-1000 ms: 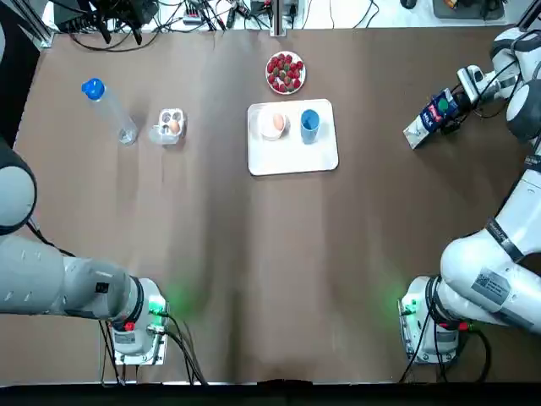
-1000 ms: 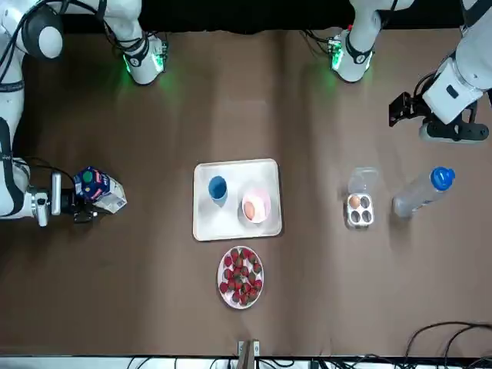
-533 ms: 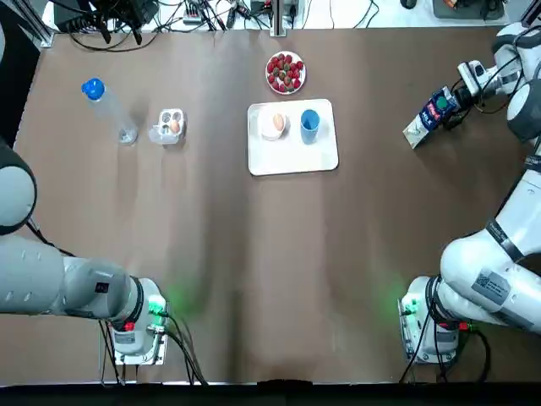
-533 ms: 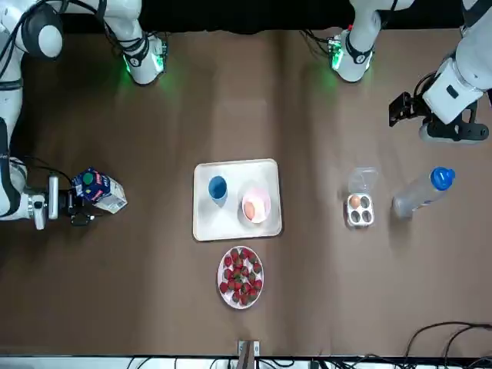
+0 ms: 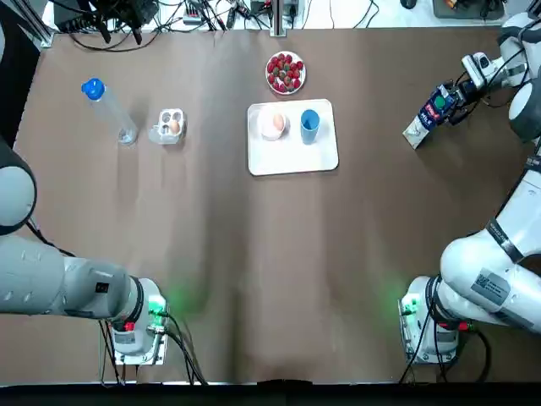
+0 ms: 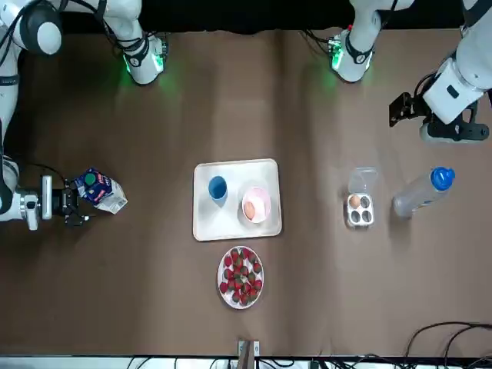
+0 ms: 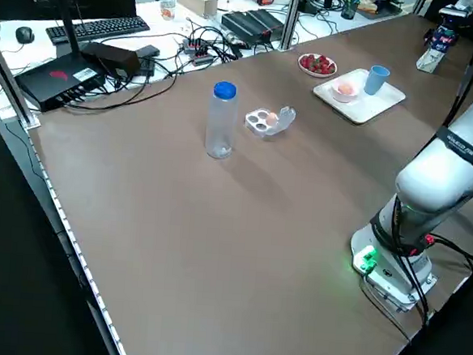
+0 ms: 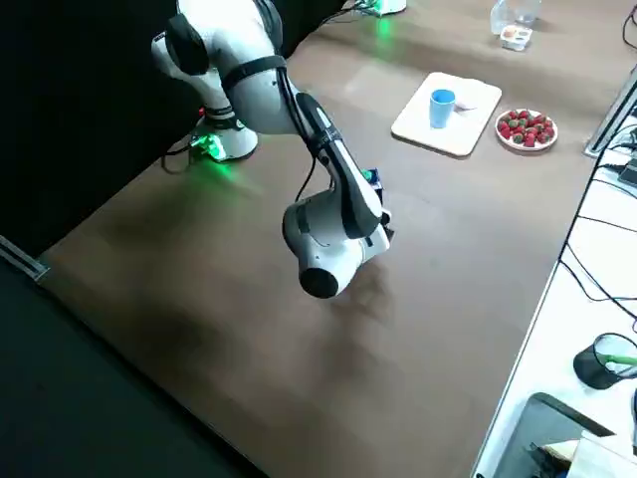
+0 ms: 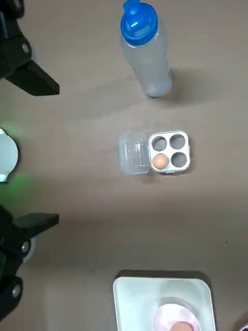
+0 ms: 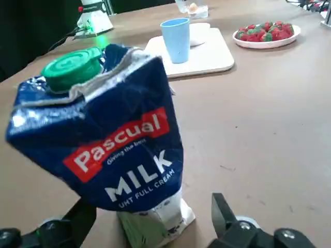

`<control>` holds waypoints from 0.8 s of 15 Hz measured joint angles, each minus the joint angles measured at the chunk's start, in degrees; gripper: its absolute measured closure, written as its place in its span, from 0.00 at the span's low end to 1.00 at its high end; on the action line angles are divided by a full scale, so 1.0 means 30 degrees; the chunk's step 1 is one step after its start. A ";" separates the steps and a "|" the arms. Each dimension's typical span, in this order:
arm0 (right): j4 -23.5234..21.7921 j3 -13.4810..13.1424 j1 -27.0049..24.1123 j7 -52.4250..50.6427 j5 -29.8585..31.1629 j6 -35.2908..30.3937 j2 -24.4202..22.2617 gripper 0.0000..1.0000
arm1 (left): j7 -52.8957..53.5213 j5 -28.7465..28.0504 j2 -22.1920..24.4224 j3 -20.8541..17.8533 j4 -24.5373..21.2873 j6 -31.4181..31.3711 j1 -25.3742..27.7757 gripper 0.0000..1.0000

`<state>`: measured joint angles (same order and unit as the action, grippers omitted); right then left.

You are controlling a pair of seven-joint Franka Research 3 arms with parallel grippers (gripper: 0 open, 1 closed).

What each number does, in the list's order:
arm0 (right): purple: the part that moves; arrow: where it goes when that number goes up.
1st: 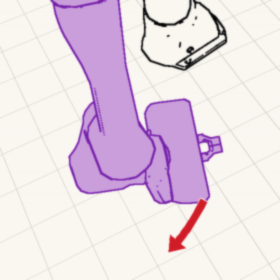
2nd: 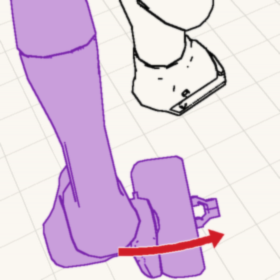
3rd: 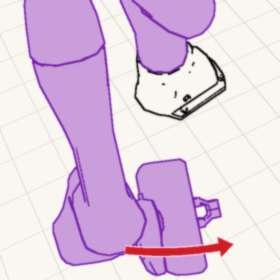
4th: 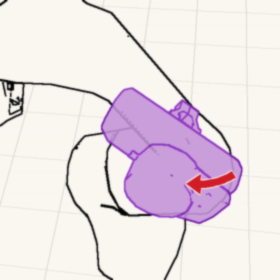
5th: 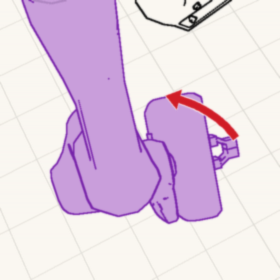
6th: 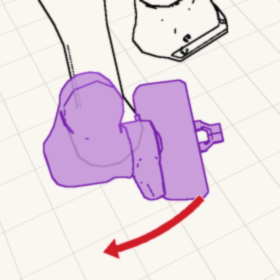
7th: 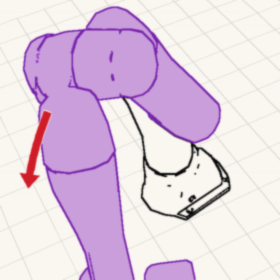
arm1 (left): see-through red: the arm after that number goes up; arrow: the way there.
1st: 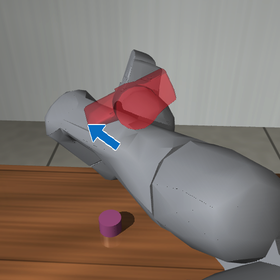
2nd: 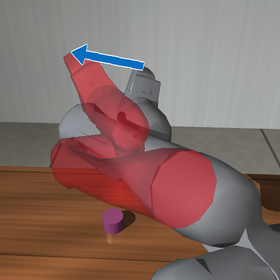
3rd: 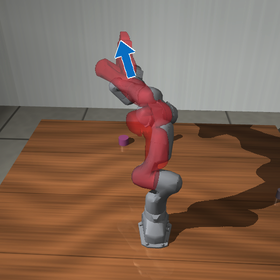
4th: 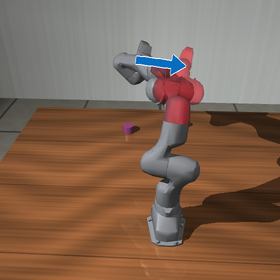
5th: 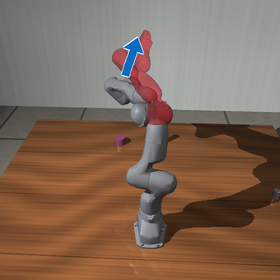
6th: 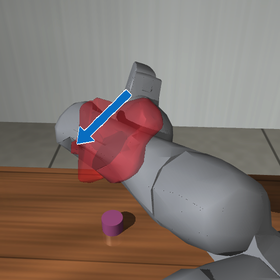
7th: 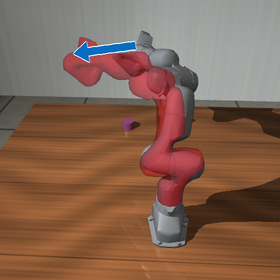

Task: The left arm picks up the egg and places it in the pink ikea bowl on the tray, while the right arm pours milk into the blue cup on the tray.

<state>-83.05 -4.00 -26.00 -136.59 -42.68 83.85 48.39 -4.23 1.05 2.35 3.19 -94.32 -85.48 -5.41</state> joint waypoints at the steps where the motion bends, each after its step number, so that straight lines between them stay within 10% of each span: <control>1: 0.0030 -0.0031 -0.0027 0.0000 0.0128 -0.0015 -0.0012 0.01 | 0.0000 0.0000 0.0004 -0.0006 0.0000 -0.0004 0.0001 0.00; 12: 0.1418 -0.0138 -0.0783 0.0023 0.1190 -0.0757 -0.0019 0.02 | 0.0000 0.0000 0.0137 -0.0062 0.0033 -0.0005 0.0018 0.00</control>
<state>-78.79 -4.41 -28.35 -136.52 -39.11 81.58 48.34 -4.23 1.05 2.76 3.01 -94.22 -85.50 -5.36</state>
